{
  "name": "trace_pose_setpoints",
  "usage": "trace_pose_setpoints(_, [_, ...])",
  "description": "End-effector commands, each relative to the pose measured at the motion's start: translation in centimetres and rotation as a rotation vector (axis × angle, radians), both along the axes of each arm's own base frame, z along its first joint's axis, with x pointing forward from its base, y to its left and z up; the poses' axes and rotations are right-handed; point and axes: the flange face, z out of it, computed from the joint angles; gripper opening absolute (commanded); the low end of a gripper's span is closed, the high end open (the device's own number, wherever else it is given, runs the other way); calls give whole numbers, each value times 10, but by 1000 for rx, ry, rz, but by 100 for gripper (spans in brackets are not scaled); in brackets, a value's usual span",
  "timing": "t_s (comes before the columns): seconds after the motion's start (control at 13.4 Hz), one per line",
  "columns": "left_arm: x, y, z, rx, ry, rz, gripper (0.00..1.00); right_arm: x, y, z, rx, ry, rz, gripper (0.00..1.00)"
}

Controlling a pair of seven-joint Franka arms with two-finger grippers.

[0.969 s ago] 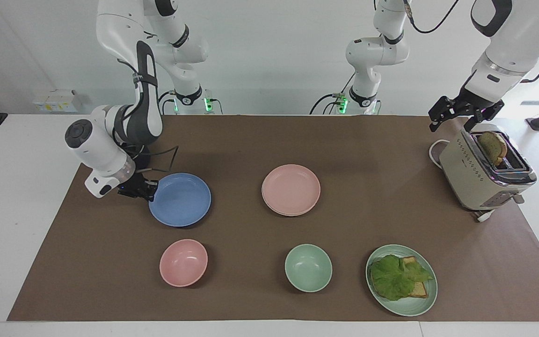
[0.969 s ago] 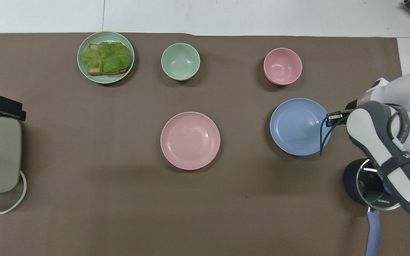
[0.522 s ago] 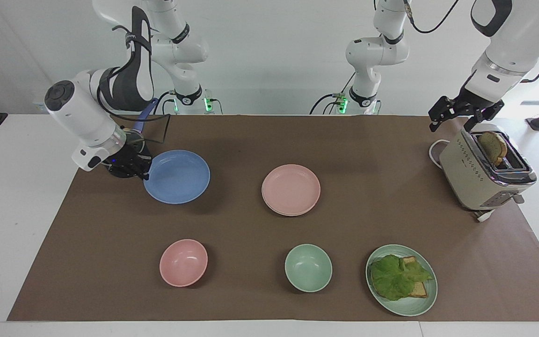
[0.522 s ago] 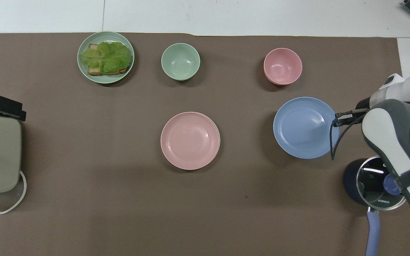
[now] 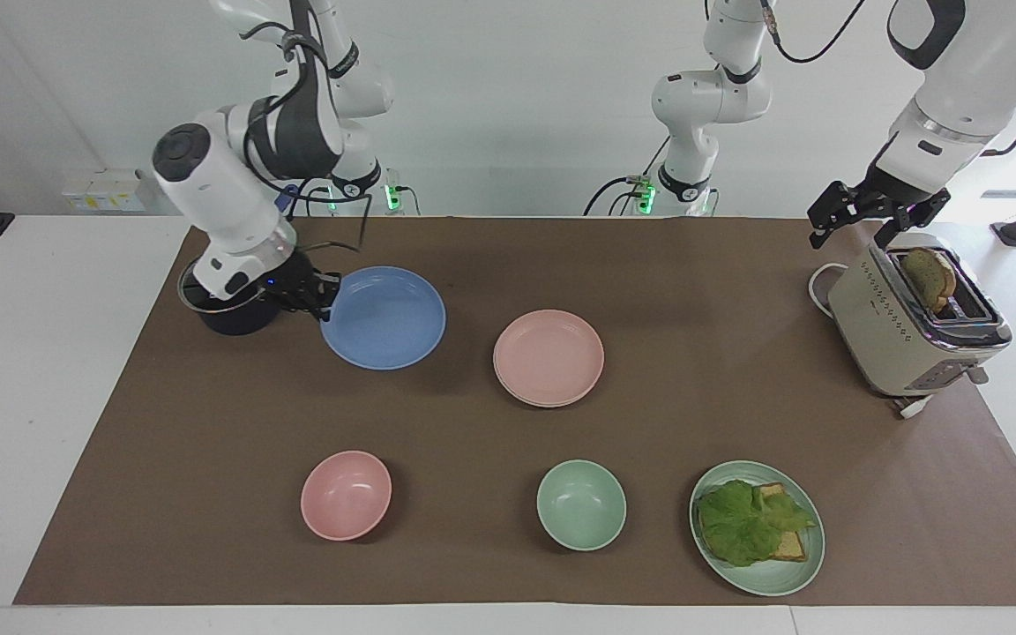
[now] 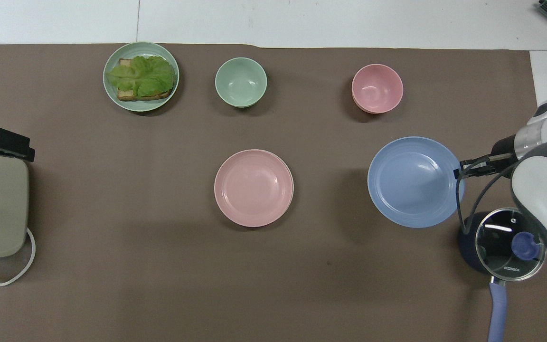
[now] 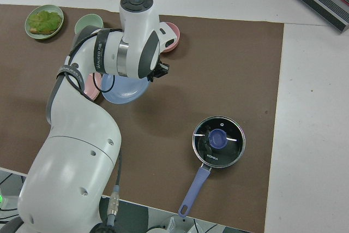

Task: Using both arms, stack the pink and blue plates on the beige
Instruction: 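Carry the blue plate with the right gripper onto the pink plate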

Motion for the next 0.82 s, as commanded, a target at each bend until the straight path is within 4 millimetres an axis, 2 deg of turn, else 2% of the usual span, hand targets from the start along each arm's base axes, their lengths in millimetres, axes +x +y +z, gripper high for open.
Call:
trace_pose_setpoints(0.0, [-4,1,1,25,8,8,100,-9,54,-5,10,-2,-101,0])
trace_pose_setpoints(0.22, [-4,1,1,25,8,8,100,-18,131,-30,7,-11,-152,0])
trace_pose_setpoints(0.3, [-4,1,1,25,8,8,100,-18,145,-35,13,-26,-175,0])
trace_pose_setpoints(0.52, [-4,1,1,25,8,8,100,-20,177,-54,19,-41,-155,0])
trace_pose_setpoints(0.75, [-4,1,1,25,8,8,100,-20,188,-68,54,-26,-162,0])
